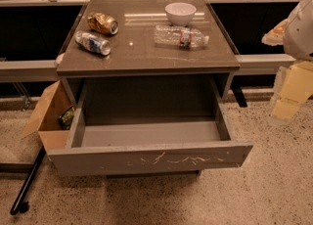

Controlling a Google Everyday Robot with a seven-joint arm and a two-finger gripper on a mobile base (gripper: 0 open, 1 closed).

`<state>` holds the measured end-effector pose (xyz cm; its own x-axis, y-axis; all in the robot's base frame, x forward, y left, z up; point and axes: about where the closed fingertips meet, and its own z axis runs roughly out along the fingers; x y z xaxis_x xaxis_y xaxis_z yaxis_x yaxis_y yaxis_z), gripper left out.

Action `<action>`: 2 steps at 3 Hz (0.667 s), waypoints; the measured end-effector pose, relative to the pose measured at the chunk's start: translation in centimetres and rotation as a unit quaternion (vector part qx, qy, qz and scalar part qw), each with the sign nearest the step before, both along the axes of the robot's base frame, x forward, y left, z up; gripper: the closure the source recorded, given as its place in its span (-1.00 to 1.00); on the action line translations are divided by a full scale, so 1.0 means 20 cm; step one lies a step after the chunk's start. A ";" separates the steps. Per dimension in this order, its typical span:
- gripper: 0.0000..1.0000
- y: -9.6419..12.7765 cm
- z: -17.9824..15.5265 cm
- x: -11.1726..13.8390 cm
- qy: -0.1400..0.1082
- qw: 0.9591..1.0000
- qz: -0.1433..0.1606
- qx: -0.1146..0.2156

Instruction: Close top drawer

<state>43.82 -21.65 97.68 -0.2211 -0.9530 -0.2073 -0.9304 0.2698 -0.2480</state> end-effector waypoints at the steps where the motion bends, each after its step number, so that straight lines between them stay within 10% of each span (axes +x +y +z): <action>1: -1.00 0.00 -0.02 0.00 0.002 1.000 0.002 -0.001; 2: -1.00 0.02 -0.23 -0.05 0.026 0.999 0.032 -0.009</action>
Offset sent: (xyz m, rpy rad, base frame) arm -0.0253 0.0077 -0.1161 -0.0431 0.1466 0.1568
